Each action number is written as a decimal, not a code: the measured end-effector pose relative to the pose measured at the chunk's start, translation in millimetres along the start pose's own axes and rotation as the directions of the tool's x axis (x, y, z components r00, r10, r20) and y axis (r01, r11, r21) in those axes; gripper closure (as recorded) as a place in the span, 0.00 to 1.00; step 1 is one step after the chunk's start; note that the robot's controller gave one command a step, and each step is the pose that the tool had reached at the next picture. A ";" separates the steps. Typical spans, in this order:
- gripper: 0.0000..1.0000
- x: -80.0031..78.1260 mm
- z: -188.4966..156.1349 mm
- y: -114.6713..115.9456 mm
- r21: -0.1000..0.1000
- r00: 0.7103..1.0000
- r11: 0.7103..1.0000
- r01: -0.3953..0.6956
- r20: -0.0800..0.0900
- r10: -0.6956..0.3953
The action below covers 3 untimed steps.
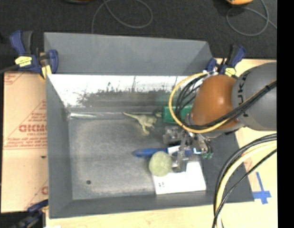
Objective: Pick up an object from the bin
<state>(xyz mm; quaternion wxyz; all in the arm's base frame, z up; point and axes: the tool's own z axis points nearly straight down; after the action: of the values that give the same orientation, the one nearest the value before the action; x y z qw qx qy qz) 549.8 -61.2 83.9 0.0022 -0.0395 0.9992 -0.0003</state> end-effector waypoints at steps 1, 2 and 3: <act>0.00 -1.1 11.4 -29.2 0.001 1.000 1.000 0.026 0.002 -0.026; 1.00 1.3 13.1 -63.1 0.002 1.000 1.000 0.003 0.006 -0.003; 1.00 1.4 13.2 -62.2 0.002 1.000 1.000 0.000 0.005 0.000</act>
Offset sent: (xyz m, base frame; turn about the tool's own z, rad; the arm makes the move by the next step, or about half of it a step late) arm 0.0016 -0.0294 -0.0139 0.1138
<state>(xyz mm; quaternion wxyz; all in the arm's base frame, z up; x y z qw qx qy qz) 553.4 -123.3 70.8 0.0047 -0.0397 0.9992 -0.0009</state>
